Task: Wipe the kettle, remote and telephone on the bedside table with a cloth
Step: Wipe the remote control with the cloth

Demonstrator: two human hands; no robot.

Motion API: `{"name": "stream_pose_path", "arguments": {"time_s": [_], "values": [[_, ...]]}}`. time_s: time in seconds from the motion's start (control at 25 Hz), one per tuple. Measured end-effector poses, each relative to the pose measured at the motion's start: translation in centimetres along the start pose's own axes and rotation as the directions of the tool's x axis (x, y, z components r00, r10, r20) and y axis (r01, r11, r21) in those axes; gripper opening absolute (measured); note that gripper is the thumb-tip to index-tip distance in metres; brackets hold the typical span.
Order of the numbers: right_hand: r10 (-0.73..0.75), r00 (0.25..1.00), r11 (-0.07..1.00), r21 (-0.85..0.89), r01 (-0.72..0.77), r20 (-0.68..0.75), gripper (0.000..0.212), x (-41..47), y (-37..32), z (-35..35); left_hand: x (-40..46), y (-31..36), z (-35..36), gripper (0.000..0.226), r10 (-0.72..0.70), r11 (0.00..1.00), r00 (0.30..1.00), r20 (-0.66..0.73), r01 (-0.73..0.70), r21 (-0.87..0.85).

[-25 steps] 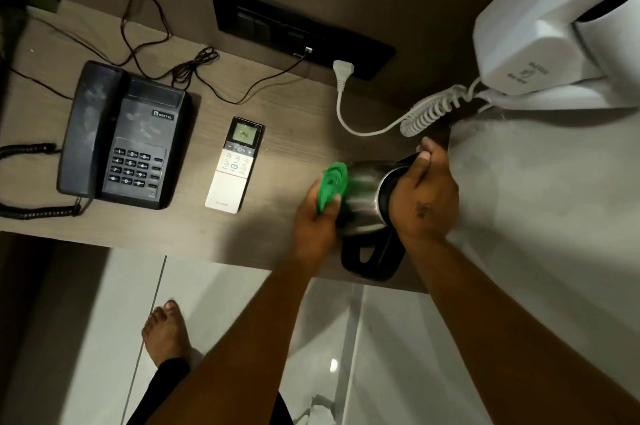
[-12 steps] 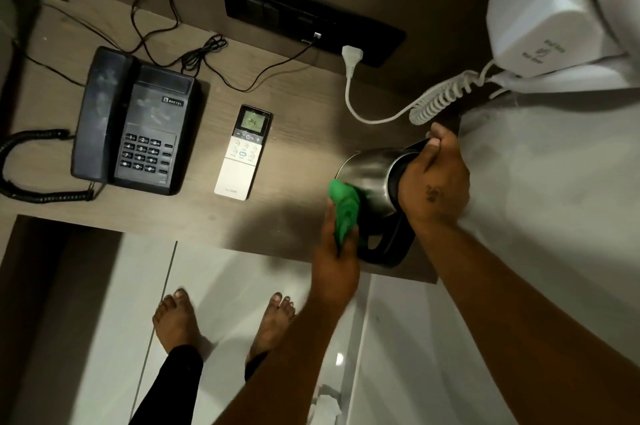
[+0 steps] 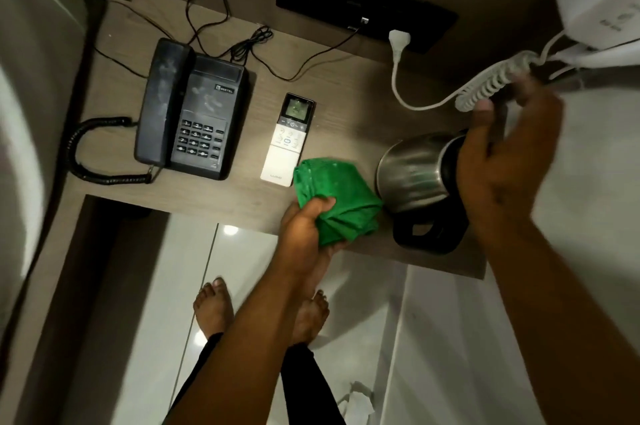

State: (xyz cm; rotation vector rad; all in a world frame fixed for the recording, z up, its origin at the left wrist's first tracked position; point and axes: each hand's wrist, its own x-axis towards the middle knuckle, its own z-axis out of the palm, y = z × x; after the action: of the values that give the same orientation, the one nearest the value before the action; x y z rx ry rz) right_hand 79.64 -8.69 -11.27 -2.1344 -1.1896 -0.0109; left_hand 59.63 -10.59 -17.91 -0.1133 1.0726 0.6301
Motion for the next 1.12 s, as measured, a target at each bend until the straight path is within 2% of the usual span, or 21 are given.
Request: {"name": "stream_pose_path", "arguments": {"time_s": [0.04, 0.08, 0.12, 0.16, 0.24, 0.28, 0.32, 0.36, 0.4, 0.44, 0.48, 0.52, 0.56, 0.6, 0.64, 0.68, 0.76, 0.88, 0.96, 1.04, 1.12], "values": [[-0.008, 1.0, 0.996, 0.094, 0.01, -0.028, 0.036, -1.0, -0.9, -0.3, -0.5, 0.5, -0.4, 0.038, -0.016, 0.999, 1.0, 0.025, 0.017, -0.028], [0.071, 0.997, 0.983, 0.166, -0.074, 0.024, 0.039, -2.4, -1.8, -0.3, -0.9, 0.9, -0.3, 0.039, -0.03, 0.998, 0.998, 0.053, 0.033, -0.055], [0.198, 0.963, 0.942, 0.236, -0.238, 0.181, 0.046, -4.5, -3.9, 2.2, -0.2, 2.6, -2.0, 0.041, -0.009, 0.998, 1.0, 0.03, 0.011, -0.064], [0.359, 0.835, 0.839, 0.247, -0.484, 0.417, 0.056, -6.9, -6.6, 5.7, 0.6, 5.0, -4.0, 0.043, 0.038, 0.998, 0.999, 0.005, -0.037, -0.045], [0.521, 0.461, 0.502, 0.179, -0.846, 0.719, 0.056, -10.0, -7.0, 7.4, 1.2, 5.4, -4.3, 0.045, 0.033, 0.998, 0.998, 0.056, -0.035, 0.043], [0.521, 0.319, 0.352, 0.141, -0.925, 0.792, 0.049, -10.9, -6.4, 8.1, 1.3, 5.0, -4.6, 0.041, 0.064, 0.986, 0.996, 0.058, -0.072, 0.148], [0.514, 0.245, 0.281, 0.108, -0.954, 0.822, 0.045, -11.3, -5.5, 8.4, 1.5, 4.5, -4.6, 0.032, 0.111, 0.962, 0.992, 0.056, -0.122, 0.246], [0.522, 0.233, 0.247, 0.116, -0.962, 0.82, 0.043, -11.2, -4.7, 8.8, 1.8, 4.1, -4.6, 0.023, 0.192, 0.914, 0.981, 0.026, -0.189, 0.358], [0.547, 0.268, 0.25, 0.15, -0.956, 0.793, 0.044, -10.7, -4.2, 9.4, 2.5, 4.1, -5.2, 0.022, 0.329, 0.817, 0.944, -0.018, -0.275, 0.507], [0.57, 0.359, 0.301, 0.219, -0.928, 0.739, 0.042, -9.5, -4.1, 10.3, 3.5, 4.5, -6.0, 0.023, 0.502, 0.649, 0.864, -0.043, -0.344, 0.678], [0.569, 0.494, 0.422, 0.282, -0.861, 0.657, 0.037, -8.0, -4.3, 11.2, 4.8, 5.0, -6.9, 0.029, 0.642, 0.435, 0.766, -0.017, -0.346, 0.832], [0.51, 0.653, 0.605, 0.305, -0.735, 0.56, 0.033, -6.4, -4.7, 12.1, 5.9, 5.4, -7.6, 0.043, 0.701, 0.247, 0.713, 0.024, -0.273, 0.93], [0.371, 0.798, 0.808, 0.258, -0.53, 0.476, 0.032, -4.8, -5.3, 12.9, 6.8, 5.5, -8.0, 0.059, 0.714, 0.123, 0.698, 0.05, -0.196, 0.973], [0.181, 0.894, 0.952, 0.154, -0.264, 0.41, 0.033, -3.4, -5.9, 13.7, 7.5, 5.4, -8.4, 0.073, 0.711, 0.057, 0.7, 0.066, -0.151, 0.987], [0.008, 0.923, 0.999, 0.037, -0.024, 0.384, 0.036, -2.1, -6.4, 14.8, 8.2, 5.2, -8.5, 0.081, 0.711, 0.037, 0.7, 0.074, -0.142, 0.989], [-0.099, 0.909, 0.988, -0.072, 0.14, 0.404, 0.038, -1.1, -7.2, 16.2, 8.9, 5.1, -8.5, 0.084, 0.719, 0.037, 0.691, 0.079, -0.152, 0.988], [-0.17, 0.83, 0.906, -0.247, 0.343, 0.531, 0.037, -0.1, -8.8, 19.2, 10.0, 4.8, -8.7, 0.077, 0.744, 0.066, 0.665, 0.063, -0.168, 0.984], [-0.217, 0.678, 0.761, -0.313, 0.568, 0.703, 0.037, -0.9, -8.9, 22.3, 10.7, 4.5, -9.2, 0.068, 0.773, 0.094, 0.634, 0.032, -0.164, 0.982], [-0.162, 0.635, 0.787, -0.289, 0.545, 0.755, 0.041, -1.8, -7.8, 22.9, 11.1, 4.3, -9.6, 0.066, 0.783, 0.07, 0.62, 0.051, -0.17, 0.983], [-0.133, 0.634, 0.812, -0.284, 0.51, 0.762, 0.041, -3.0, -7.2, 22.9, 11.2, 4.4, -9.8, 0.065, 0.778, 0.053, 0.624, 0.066, -0.169, 0.984], [-0.207, 0.663, 0.819, -0.243, 0.52, 0.72, 0.033, -5.2, -7.3, 22.5, 11.3, 4.5, -9.9, 0.061, 0.783, 0.047, 0.618, 0.072, -0.174, 0.984]]}}
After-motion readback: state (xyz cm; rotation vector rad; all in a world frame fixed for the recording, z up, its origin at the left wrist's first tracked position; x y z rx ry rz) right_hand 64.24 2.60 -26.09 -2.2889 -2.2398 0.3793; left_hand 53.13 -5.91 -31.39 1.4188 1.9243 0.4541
